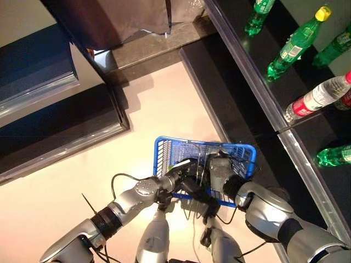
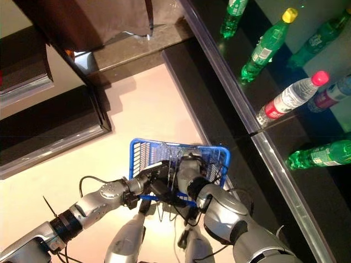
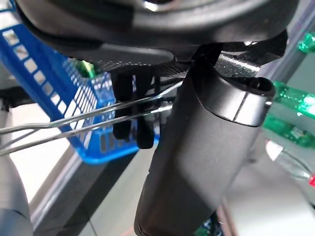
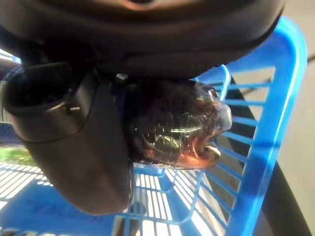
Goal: Pick up the drink and place into the basket.
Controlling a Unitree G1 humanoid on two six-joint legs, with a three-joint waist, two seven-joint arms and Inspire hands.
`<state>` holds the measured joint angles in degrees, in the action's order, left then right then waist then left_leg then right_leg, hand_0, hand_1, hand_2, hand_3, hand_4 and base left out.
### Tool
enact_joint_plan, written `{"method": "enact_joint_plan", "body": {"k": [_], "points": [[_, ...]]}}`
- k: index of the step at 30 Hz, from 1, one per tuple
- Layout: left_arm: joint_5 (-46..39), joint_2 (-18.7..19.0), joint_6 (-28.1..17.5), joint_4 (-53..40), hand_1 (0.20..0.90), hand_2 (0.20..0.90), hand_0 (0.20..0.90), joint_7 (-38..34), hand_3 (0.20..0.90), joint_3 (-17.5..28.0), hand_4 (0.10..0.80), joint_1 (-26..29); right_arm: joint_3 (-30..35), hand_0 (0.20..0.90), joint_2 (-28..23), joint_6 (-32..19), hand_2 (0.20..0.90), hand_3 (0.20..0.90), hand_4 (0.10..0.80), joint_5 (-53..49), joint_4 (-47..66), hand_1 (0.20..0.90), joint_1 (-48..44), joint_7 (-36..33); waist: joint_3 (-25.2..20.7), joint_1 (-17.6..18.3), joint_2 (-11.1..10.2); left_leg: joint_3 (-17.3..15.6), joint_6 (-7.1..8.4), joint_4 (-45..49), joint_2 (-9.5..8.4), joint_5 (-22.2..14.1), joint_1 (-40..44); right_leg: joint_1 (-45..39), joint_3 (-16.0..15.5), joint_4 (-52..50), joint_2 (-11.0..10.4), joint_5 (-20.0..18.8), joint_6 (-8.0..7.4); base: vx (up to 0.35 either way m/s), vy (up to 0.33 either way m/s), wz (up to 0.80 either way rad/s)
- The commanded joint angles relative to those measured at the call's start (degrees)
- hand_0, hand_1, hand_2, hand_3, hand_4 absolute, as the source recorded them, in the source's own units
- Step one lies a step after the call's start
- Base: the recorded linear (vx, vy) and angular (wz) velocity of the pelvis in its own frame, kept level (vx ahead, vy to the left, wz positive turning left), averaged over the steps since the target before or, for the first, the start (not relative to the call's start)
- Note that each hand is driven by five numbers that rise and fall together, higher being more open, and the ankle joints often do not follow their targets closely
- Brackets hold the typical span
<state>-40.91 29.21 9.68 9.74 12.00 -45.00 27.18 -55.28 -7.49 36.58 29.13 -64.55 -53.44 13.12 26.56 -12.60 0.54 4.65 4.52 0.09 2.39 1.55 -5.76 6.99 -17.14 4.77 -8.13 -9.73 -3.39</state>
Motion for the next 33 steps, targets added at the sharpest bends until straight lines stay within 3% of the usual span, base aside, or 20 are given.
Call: {"method": "enact_joint_plan", "body": {"k": [1, 10, 14, 23, 24, 25, 27, 33], "points": [[-6.19, -11.38, -15.95, -16.04, 0.300, 0.300, 0.300, 7.18, 0.200, -1.17, 0.100, 11.62, 0.38, 0.300, 0.41, 1.01, 0.300, 0.200, 0.100, -2.21, -4.59, 0.300, -10.61, -6.93, -3.05, -1.54, 1.32, 1.77, -4.87, -1.55, -4.86, 5.26, -4.97, -0.77, 0.82, -5.43, -1.19, 3.39, -0.57, -0.011, 0.023, 0.10], [-6.24, -11.72, -16.55, -15.65, 0.300, 0.300, 0.300, 6.70, 0.200, -2.08, 0.100, 12.39, 5.10, 0.300, -2.00, 1.60, 0.300, 0.200, 0.100, -16.74, -8.92, 0.300, -10.88, -14.48, -2.30, -0.85, 1.63, 1.68, -4.97, -1.64, -4.99, 5.60, -5.23, -0.05, 0.77, -5.62, -1.56, 2.81, -0.87, 0.002, 0.006, 0.03], [-6.43, -11.04, -16.45, -16.17, 0.300, 0.300, 0.300, 6.59, 0.200, -1.65, 0.100, 12.08, 5.58, 0.300, -3.29, 1.42, 0.300, 0.200, 0.100, -15.81, -9.01, 0.300, -10.66, -12.16, -1.97, -0.54, 1.70, 1.42, -5.08, -1.72, -4.94, 5.66, -5.18, 0.31, 0.91, -5.92, -1.58, 2.71, -0.91, 0.000, 0.000, 0.00], [-6.46, -10.05, -17.13, -16.96, 0.300, 0.300, 0.300, 5.05, 0.200, -0.78, 0.100, 10.68, 6.08, 0.300, -4.56, -1.19, 0.300, 0.200, 0.100, -16.10, -8.63, 0.300, -9.56, -14.01, -1.53, -0.37, 2.07, 1.13, -5.22, -1.51, -4.86, 5.47, -5.04, 0.37, 0.93, -6.13, -1.72, 2.72, -0.93, 0.000, 0.000, 0.00], [-6.22, -9.78, -17.27, -17.58, 0.300, 0.300, 0.300, 5.68, 0.200, -0.56, 0.100, 10.26, 6.22, 0.361, -4.85, -1.85, 0.361, 0.271, 0.171, -17.05, -8.27, 0.361, -9.48, -14.92, -1.52, -0.44, 2.20, 1.11, -5.19, -1.45, -4.84, 5.43, -5.04, 0.34, 0.82, -6.17, -1.76, 2.77, -0.91, 0.000, 0.000, 0.00], [-6.17, -9.63, -17.16, -17.88, 0.300, 0.300, 0.300, 5.94, 0.200, -0.50, 0.100, 10.09, 6.43, 0.691, -5.01, -2.35, 0.691, 0.656, 0.556, -17.44, -8.19, 0.691, -9.59, -15.52, -1.53, -0.48, 2.21, 1.15, -5.19, -1.48, -4.84, 5.43, -4.98, 0.32, 0.73, -6.21, -1.75, 2.80, -0.90, 0.000, 0.000, 0.00], [-6.18, -9.46, -17.05, -18.08, 0.300, 0.300, 0.300, 6.17, 0.200, -0.46, 0.100, 9.87, 6.89, 0.900, -5.32, -3.32, 0.900, 0.900, 0.800, -17.40, -7.97, 0.900, -9.82, -16.34, -1.61, -0.53, 2.18, 1.17, -5.19, -1.47, -4.83, 5.39, -4.89, 0.27, 0.59, -6.32, -1.80, 2.87, -0.92, 0.000, 0.000, 0.00], [-6.46, -8.71, -17.02, -18.33, 0.300, 0.300, 0.300, 5.69, 0.200, 0.21, 0.100, 9.59, 7.30, 0.900, -6.47, -6.81, 0.900, 0.900, 0.800, -18.51, -5.10, 0.900, -11.12, -19.17, -2.16, -0.41, 1.63, 0.81, -5.03, -1.42, -4.53, 5.16, -4.34, -0.03, 0.54, -6.44, -1.64, 3.02, -0.92, 0.000, 0.000, 0.00]]}}
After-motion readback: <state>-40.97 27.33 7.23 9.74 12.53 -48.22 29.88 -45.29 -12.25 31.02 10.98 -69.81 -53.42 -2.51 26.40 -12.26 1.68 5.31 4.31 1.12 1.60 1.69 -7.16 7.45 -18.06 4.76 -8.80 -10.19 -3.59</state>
